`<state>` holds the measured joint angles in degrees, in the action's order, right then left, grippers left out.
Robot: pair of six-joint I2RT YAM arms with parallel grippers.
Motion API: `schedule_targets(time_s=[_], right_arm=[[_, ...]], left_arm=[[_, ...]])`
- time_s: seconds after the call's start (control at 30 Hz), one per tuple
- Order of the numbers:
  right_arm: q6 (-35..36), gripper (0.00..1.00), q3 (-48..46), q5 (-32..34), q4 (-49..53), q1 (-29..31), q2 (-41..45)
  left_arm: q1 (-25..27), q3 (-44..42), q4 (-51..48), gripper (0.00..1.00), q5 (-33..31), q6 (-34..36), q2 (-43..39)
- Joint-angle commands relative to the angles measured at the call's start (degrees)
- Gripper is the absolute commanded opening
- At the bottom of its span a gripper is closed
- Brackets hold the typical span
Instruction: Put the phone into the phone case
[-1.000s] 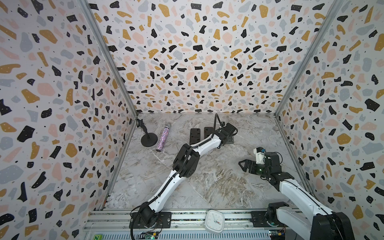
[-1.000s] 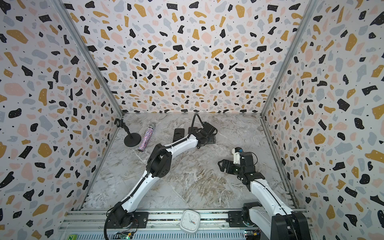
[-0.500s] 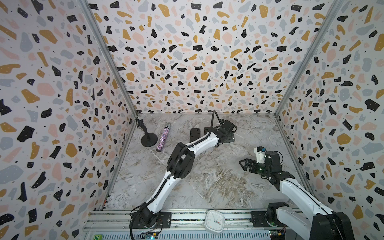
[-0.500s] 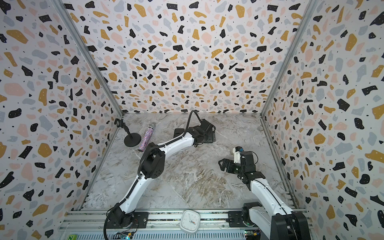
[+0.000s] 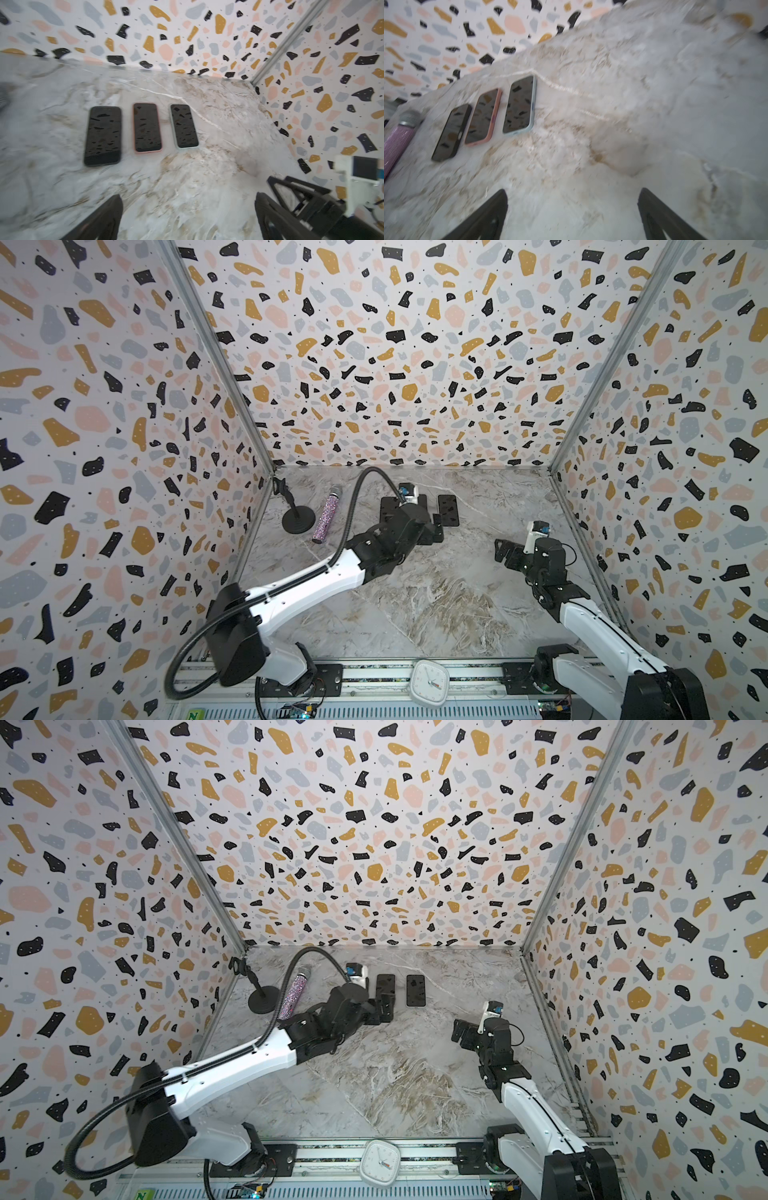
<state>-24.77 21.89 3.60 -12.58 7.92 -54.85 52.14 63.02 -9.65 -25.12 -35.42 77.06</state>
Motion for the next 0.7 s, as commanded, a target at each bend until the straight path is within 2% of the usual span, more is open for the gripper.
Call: schedule_targets(time_s=[0.0,0.07,0.17,0.23,0.3,0.4,0.47,0.57,0.67], right_arm=[[4.2,0.99,-2.7,14.1,-12.5,0.2,-0.2],[10.8,0.99,-3.9,15.7,-18.2,0.1,-2.6],[19.2,0.99,-4.7,18.1,-24.4,0.1,-7.6],[24.0,0.99,-6.9,16.7,-30.4,0.1,-9.5],[24.0,1.00,-10.3,16.7,-38.7,0.1,-11.7],[25.1,1.00,-14.3,14.1,-50.6,0.0,-14.9],[26.2,1.00,-14.4,11.0,-52.8,-0.2,-16.4],[24.6,1.00,-13.5,6.6,-55.6,-1.6,-19.4],[24.7,0.99,-11.6,3.6,-57.3,-2.1,-24.8]], left_arm=[[-0.4,-9.8,8.9,1.00,-10.2,6.0,-8.1],[-0.4,-16.8,13.3,1.00,-12.9,9.5,-12.9],[-1.1,-28.1,22.5,1.00,-19.5,20.2,-19.9],[-5.7,-34.4,28.2,0.98,-15.9,24.5,-23.8],[-12.4,-38.8,31.0,0.97,-11.0,27.4,-26.2],[-19.2,-41.7,30.5,0.95,-10.9,32.4,-27.4],[-22.8,-43.6,30.6,0.96,-8.7,36.6,-29.5],[-29.8,-49.2,38.6,0.95,-2.7,40.0,-32.0],[-35.1,-50.7,44.5,0.94,1.1,38.9,-27.2]])
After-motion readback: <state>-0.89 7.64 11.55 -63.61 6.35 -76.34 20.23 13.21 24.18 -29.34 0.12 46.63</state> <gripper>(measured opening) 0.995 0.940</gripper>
